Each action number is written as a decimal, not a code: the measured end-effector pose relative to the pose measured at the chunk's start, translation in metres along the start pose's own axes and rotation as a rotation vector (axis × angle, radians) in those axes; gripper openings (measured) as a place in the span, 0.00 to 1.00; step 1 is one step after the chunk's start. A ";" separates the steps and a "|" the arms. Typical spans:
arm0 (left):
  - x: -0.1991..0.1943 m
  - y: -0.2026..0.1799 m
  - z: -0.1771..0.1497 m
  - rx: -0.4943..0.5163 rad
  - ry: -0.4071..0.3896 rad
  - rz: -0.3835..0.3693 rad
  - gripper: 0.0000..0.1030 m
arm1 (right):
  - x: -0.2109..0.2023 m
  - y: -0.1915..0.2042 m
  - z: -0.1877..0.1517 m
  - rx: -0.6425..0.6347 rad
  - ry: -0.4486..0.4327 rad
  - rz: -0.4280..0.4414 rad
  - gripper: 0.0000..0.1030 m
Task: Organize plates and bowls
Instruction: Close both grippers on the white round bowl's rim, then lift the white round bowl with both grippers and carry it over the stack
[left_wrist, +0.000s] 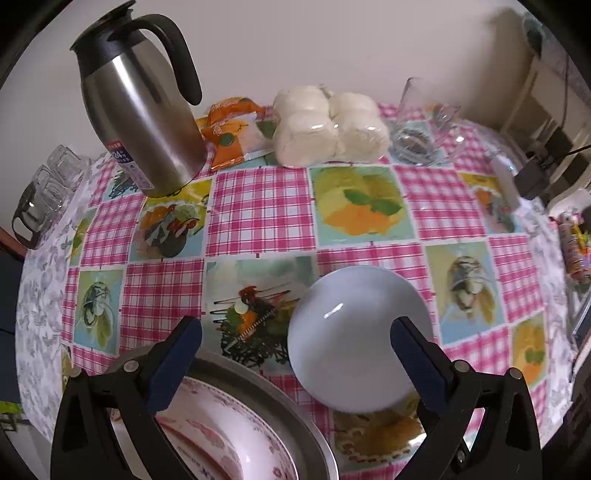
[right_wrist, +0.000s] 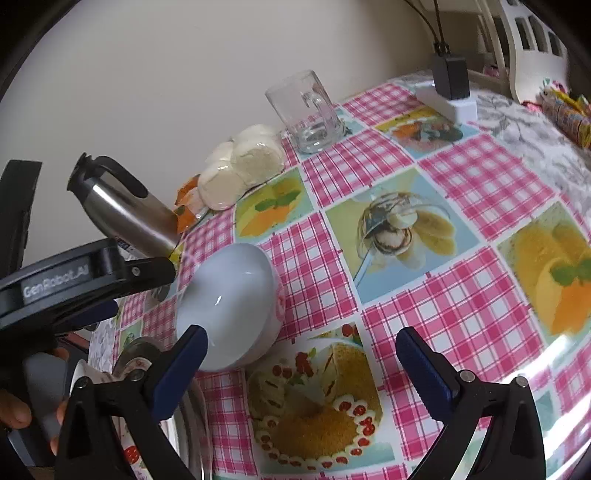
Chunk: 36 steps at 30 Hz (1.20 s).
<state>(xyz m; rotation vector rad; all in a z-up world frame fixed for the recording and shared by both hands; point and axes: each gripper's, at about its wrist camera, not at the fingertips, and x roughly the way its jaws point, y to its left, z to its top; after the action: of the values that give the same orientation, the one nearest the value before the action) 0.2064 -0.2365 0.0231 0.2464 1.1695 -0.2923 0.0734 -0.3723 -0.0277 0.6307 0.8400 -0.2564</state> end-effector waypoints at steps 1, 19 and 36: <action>0.004 0.000 0.002 -0.003 0.007 0.008 0.98 | 0.003 -0.001 0.000 0.006 0.004 0.001 1.00; 0.065 -0.011 0.002 0.020 0.157 0.054 0.41 | 0.036 0.014 -0.005 -0.010 0.038 0.047 0.72; 0.068 -0.013 0.000 0.033 0.146 0.047 0.25 | 0.052 0.023 -0.011 -0.009 0.049 0.107 0.38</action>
<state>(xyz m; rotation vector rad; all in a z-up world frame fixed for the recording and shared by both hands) 0.2270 -0.2552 -0.0407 0.3282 1.3020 -0.2560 0.1106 -0.3464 -0.0629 0.6739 0.8510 -0.1403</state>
